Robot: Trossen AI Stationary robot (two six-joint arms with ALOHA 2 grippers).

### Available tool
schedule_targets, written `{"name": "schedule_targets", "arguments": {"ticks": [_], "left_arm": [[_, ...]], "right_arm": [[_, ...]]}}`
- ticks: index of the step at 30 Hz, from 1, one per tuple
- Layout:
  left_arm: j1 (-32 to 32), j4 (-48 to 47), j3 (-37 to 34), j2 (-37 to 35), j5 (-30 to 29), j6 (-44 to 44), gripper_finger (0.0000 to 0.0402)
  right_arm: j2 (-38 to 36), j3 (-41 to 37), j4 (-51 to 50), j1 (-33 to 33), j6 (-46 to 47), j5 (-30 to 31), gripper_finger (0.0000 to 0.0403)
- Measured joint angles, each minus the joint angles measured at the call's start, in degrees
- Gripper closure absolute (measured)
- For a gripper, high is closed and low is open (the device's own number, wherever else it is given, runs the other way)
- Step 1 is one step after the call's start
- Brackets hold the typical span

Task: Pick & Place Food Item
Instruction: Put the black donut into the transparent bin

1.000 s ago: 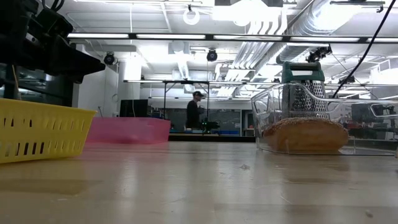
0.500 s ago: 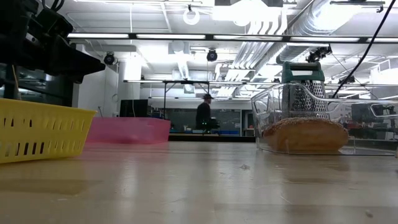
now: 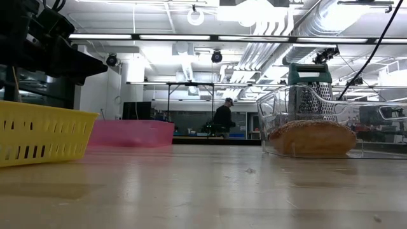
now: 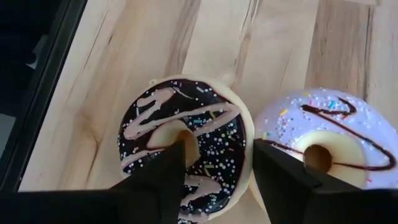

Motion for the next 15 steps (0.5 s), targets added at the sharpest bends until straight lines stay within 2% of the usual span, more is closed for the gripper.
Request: {"name": "schedule_targets", "arguments": {"ticks": [15], "left_arm": [[0.0,0.0,0.0,0.0,0.0,0.0,0.0302]], "right_arm": [[0.0,0.0,0.1,0.0,-0.1,-0.2,0.0311]]}}
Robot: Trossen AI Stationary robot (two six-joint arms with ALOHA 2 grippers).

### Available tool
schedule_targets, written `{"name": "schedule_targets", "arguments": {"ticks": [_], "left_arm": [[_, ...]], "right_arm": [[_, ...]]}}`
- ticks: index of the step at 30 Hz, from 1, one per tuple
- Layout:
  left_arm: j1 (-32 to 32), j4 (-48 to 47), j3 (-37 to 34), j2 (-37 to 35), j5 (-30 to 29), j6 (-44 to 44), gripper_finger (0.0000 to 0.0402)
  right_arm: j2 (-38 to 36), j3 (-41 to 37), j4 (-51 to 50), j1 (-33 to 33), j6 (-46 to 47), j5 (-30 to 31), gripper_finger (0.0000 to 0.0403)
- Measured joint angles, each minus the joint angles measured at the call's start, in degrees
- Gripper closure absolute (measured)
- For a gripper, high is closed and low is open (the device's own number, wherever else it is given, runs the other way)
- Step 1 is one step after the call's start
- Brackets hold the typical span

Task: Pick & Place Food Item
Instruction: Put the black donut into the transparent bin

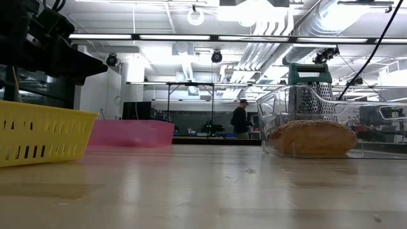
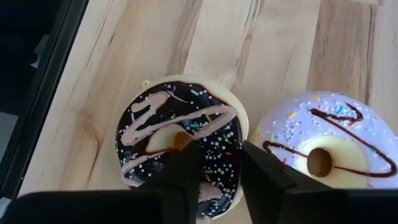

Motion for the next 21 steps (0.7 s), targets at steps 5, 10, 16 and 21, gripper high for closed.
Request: {"name": "schedule_targets", "arguments": {"ticks": [5,10,16,21], "left_arm": [[0.0,0.0,0.0,0.0,0.0,0.0,0.0302],[0.0,0.0,0.0,0.0,0.0,0.0,0.0302],[0.0,0.0,0.0,0.0,0.0,0.0,0.0302],[0.0,0.0,0.0,0.0,0.0,0.0,0.0302]], "right_arm": [[0.0,0.0,0.0,0.0,-0.1,0.0,0.0316],[-1.1,0.0,0.0,-0.2,-2.0,-0.2,0.0316],[-7.8,0.9,-2.0,-2.5,-6.7,0.0,0.0316],[-15.4,2.6,-8.7,-5.5,-10.7,0.5,0.0316]]}}
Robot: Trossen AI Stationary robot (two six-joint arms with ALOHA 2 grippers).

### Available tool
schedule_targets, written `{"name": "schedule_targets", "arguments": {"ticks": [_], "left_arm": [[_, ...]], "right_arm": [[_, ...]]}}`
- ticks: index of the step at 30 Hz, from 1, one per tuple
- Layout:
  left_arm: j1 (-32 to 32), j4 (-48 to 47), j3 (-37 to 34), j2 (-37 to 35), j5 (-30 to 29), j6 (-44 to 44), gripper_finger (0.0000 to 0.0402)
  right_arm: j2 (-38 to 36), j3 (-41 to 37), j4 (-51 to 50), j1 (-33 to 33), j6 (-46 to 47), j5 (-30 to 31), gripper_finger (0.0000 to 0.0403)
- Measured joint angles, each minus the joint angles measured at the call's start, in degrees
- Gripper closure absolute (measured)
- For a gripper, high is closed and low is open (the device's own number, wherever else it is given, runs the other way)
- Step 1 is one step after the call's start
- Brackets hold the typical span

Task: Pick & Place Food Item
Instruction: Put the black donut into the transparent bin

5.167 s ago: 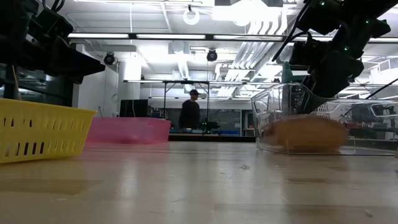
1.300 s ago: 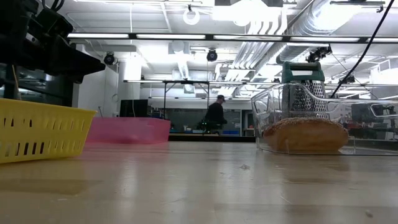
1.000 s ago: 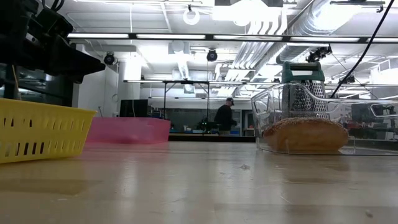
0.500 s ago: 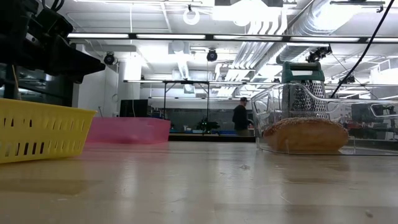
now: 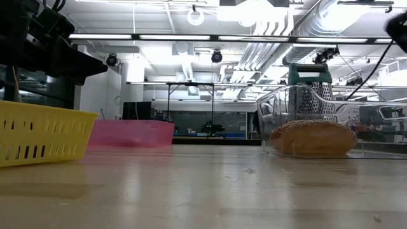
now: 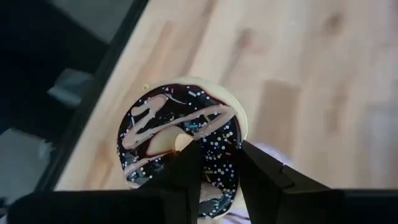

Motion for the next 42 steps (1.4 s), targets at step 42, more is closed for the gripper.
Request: {"name": "schedule_targets", "arguments": {"ticks": [42], "left_arm": [[0.0,0.0,0.0,0.0,0.0,0.0,0.0302]], "right_arm": [[-18.2,1.1,-25.9,-34.3,-1.6,6.2,0.0316]]}}
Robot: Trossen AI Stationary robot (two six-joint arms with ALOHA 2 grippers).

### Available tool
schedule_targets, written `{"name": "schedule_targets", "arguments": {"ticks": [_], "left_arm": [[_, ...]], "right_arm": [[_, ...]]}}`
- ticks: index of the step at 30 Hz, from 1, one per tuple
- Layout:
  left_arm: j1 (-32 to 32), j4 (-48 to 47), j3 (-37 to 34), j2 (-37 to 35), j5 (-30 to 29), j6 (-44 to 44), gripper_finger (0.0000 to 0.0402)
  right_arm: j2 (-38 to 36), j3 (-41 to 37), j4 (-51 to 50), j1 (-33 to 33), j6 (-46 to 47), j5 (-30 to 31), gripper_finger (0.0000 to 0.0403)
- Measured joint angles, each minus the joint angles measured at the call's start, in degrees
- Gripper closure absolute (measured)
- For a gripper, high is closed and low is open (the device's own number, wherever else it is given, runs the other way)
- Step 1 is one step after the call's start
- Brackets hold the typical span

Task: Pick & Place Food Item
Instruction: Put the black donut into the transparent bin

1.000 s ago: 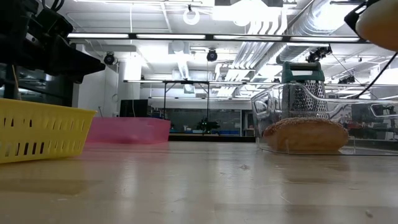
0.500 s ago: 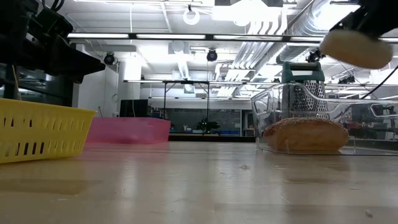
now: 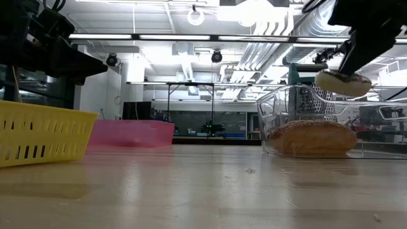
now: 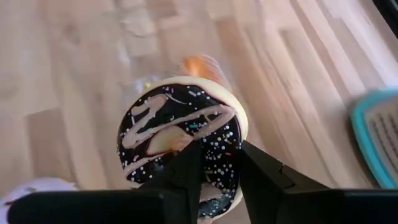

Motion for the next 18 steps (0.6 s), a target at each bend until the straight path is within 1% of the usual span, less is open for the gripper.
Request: {"name": "schedule_targets", "arguments": {"ticks": [5,11,14,18], "left_arm": [[0.0,0.0,0.0,0.0,0.0,0.0,0.0302],[0.0,0.0,0.0,0.0,0.0,0.0,0.0302],[0.0,0.0,0.0,0.0,0.0,0.0,0.0302],[0.0,0.0,0.0,0.0,0.0,0.0,0.0302]], "right_arm": [[-0.5,0.0,-1.3,-3.3,2.9,-0.1,0.0316],[-0.4,0.0,-4.4,-6.7,12.8,-1.5,0.0316],[-0.4,0.0,-4.9,-8.5,18.4,-3.9,0.0316],[-0.4,0.0,-6.2,-10.0,24.0,-9.1,0.0316]]}}
